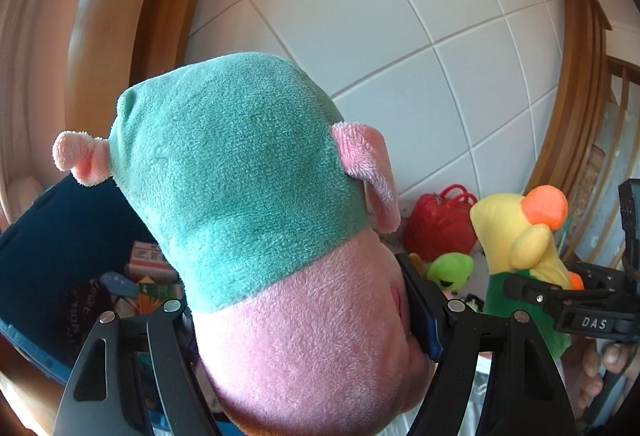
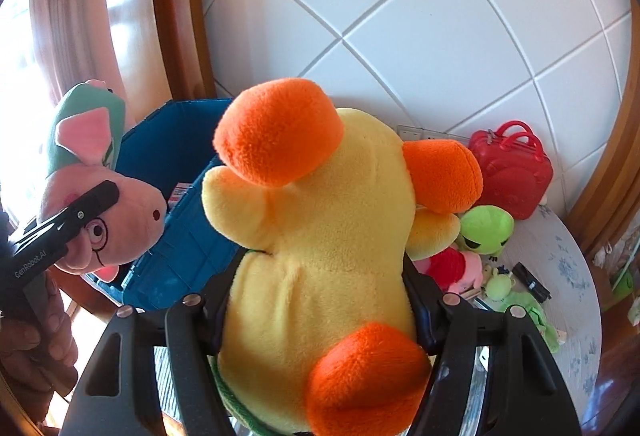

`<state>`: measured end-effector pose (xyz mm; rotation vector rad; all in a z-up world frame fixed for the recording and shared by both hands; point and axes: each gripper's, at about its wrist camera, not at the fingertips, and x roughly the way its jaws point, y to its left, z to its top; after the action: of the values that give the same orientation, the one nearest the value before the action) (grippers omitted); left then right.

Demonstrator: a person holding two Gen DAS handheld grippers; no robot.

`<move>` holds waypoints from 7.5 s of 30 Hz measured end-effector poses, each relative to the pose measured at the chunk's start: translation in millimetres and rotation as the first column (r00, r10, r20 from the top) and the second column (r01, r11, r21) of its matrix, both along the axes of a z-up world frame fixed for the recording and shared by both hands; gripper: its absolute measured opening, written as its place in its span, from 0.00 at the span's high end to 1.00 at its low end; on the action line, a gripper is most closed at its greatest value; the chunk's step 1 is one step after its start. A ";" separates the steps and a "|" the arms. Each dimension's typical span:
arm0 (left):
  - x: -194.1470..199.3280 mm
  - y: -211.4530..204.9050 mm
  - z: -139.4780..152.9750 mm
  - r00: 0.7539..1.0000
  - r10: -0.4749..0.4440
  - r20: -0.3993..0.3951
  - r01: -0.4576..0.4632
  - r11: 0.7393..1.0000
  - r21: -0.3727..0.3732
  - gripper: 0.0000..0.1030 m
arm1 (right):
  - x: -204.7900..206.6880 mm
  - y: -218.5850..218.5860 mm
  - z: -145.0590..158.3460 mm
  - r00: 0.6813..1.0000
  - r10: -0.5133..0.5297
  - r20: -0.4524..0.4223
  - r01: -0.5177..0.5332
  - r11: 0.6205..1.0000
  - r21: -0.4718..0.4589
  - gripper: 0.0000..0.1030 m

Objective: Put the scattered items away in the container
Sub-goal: 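Carry the pig plush in the left tool while the right tool carries the duck to the crate, then open both tools to drop the two plushes into the blue crate, then move both tools back over the remaining items on the table, then grasp the red-and-teal medicine box with the left tool while the right tool grasps the white lint roller, then carry the medicine box in the left tool while the right tool carries the roller to the crate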

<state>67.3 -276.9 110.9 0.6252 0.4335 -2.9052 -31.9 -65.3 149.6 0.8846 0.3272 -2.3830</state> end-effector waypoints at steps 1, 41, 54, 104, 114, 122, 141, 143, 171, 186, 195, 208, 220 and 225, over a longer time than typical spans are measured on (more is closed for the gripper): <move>2.3 -11.0 -0.3 1.000 0.008 -0.003 -0.008 1.000 0.002 0.25 | 0.8 -13.2 0.6 1.000 0.013 -0.002 -0.013 1.000 -0.001 0.35; -165.2 -315.3 -7.9 0.983 0.075 0.168 -0.058 0.993 -0.104 0.23 | -132.9 -380.2 -42.3 0.965 0.224 0.135 -0.229 0.973 0.022 0.34; -184.0 -331.0 -22.6 0.975 0.114 0.191 -0.091 0.988 -0.125 0.01 | -159.9 -392.9 -38.6 0.977 0.185 0.102 -0.187 0.982 0.014 0.18; -82.2 64.3 -50.4 0.944 -0.170 0.283 0.206 0.973 -0.105 0.01 | -41.7 36.3 -56.6 0.995 -0.028 0.100 0.041 0.990 -0.133 0.07; -119.8 149.4 -136.9 0.882 -0.119 0.456 0.165 0.984 -0.061 0.01 | -63.0 142.3 -97.3 0.988 -0.035 0.151 0.042 0.998 -0.047 0.05; -135.5 155.3 -231.0 0.808 -0.014 0.589 -0.038 0.996 0.076 0.01 | -73.3 174.1 -139.8 0.979 0.057 0.197 -0.061 0.998 0.017 0.05; -172.4 85.6 -370.3 0.654 0.209 0.727 -0.536 0.806 0.250 0.02 | -97.4 197.0 -203.4 0.947 0.025 0.320 -0.064 0.992 0.110 0.05; -175.7 83.3 -373.5 0.644 0.224 0.731 -0.544 0.807 0.232 0.02 | -100.3 199.3 -205.2 0.946 0.014 0.324 -0.054 0.992 0.115 0.05; -154.3 102.2 -336.2 0.731 0.102 0.675 -0.270 0.951 0.148 0.26 | -129.7 95.6 -263.2 0.935 0.110 0.337 -0.176 0.969 0.172 0.05; -121.4 103.6 -303.6 0.771 0.035 0.635 -0.177 0.971 0.161 0.26 | -162.9 -2.7 -353.5 0.910 0.236 0.341 -0.341 0.895 0.289 0.05; -109.4 100.2 -300.2 0.770 0.048 0.636 -0.185 0.971 0.150 0.26 | -165.5 -5.9 -378.5 0.892 0.234 0.386 -0.375 0.859 0.347 0.54; -98.6 117.7 -284.0 0.778 0.041 0.626 -0.158 0.979 0.133 0.26 | -146.1 22.4 -353.7 0.893 0.243 0.379 -0.370 0.876 0.309 0.56; -83.5 145.2 -243.0 0.817 0.027 0.576 -0.116 0.986 0.117 0.26 | -124.2 67.0 -306.4 0.913 0.218 0.345 -0.324 0.901 0.290 0.56; -77.3 155.1 -216.9 0.840 0.023 0.542 -0.096 0.990 0.106 0.26 | -105.3 80.4 -274.4 0.927 0.208 0.312 -0.300 0.911 0.282 0.56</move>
<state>-10.0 -121.8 -106.0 1.3712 0.5460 -2.4898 -137.2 15.1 -124.8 1.2261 0.6952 -1.9606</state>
